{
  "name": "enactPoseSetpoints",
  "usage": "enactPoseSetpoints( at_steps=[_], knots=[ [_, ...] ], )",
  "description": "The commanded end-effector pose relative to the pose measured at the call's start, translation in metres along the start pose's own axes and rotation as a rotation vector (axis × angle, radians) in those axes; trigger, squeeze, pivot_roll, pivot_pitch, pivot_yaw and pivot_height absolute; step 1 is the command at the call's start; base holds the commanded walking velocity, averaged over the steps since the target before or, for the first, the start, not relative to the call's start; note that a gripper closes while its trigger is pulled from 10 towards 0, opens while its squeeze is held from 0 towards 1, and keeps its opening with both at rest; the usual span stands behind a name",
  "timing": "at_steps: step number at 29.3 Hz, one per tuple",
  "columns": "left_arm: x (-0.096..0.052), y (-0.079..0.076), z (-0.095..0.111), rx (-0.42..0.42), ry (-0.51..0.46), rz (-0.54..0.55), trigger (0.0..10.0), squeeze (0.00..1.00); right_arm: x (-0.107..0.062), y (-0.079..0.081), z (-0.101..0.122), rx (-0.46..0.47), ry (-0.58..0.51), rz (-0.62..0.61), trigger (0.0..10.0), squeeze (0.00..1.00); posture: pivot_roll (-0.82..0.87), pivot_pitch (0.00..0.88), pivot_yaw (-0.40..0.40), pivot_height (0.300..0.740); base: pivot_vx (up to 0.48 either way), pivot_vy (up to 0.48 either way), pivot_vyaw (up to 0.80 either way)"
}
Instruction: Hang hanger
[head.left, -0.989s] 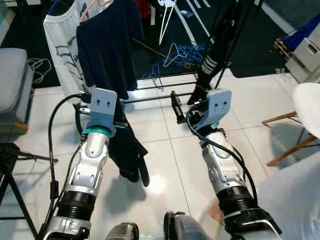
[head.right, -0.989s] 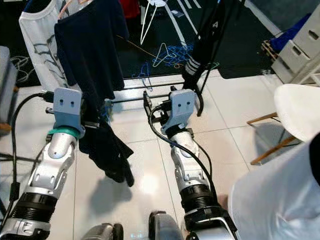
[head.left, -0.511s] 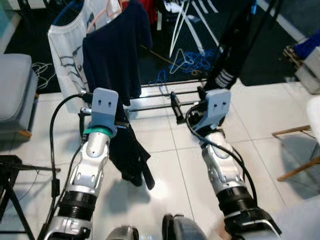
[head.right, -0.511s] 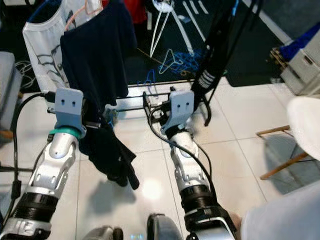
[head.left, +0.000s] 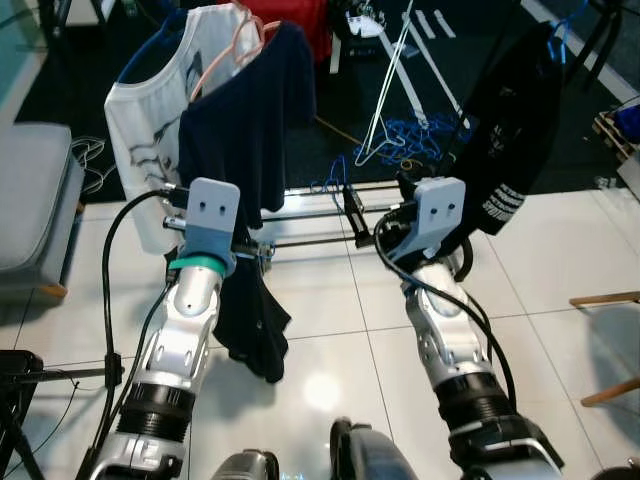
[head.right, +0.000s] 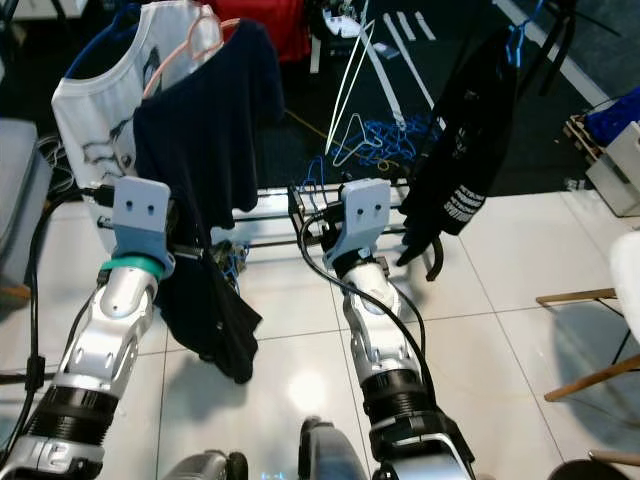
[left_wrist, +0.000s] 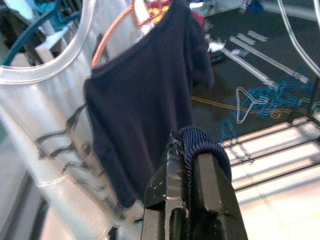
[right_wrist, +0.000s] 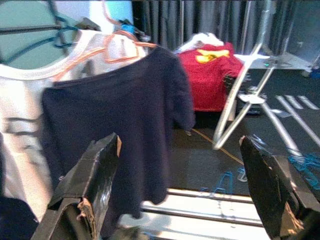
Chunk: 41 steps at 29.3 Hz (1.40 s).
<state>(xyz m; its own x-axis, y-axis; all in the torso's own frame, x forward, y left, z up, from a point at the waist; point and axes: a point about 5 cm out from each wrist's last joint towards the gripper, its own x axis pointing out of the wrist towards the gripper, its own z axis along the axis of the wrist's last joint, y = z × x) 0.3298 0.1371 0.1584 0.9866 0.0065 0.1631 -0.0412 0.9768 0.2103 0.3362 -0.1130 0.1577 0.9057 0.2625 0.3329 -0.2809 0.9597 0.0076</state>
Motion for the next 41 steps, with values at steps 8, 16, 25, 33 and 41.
enactPoseSetpoints(
  at_steps=[8, 16, 25, 33, 41],
  knots=[
    [-0.007, 0.003, -0.004, -0.004, 0.011, -0.026, 10.0, 0.0, -0.002, 0.001, -0.001, 0.003, 0.005, 0.001, 10.0, 0.0, -0.06, 0.064, 0.035, 0.74, 0.0, 0.0, 0.0],
    [-0.009, 0.005, -0.004, -0.044, 0.05, -0.045, 10.0, 0.0, 0.0, 0.002, 0.001, 0.001, -0.002, 0.007, 10.0, 0.0, -0.05, 0.065, 0.038, 0.74, 0.0, 0.0, 0.0],
    [-0.016, 0.012, 0.01, 0.021, -0.012, -0.171, 10.0, 0.0, 0.006, 0.011, 0.022, -0.034, -0.078, 0.056, 10.0, 0.0, -0.04, 0.07, 0.039, 0.74, 0.0, 0.0, 0.0],
    [-0.004, 0.013, 0.056, -0.11, -0.139, -0.177, 10.0, 0.0, 0.025, 0.006, 0.079, -0.007, -0.273, 0.027, 10.0, 0.0, -0.04, 0.079, 0.046, 0.74, 0.0, 0.0, 0.0],
    [0.002, 0.017, 0.067, -0.104, -0.164, -0.166, 10.0, 0.0, 0.031, -0.011, 0.075, 0.056, -0.238, -0.06, 10.0, 0.0, -0.03, 0.093, 0.054, 0.74, 0.0, 0.0, 0.0]
  ],
)
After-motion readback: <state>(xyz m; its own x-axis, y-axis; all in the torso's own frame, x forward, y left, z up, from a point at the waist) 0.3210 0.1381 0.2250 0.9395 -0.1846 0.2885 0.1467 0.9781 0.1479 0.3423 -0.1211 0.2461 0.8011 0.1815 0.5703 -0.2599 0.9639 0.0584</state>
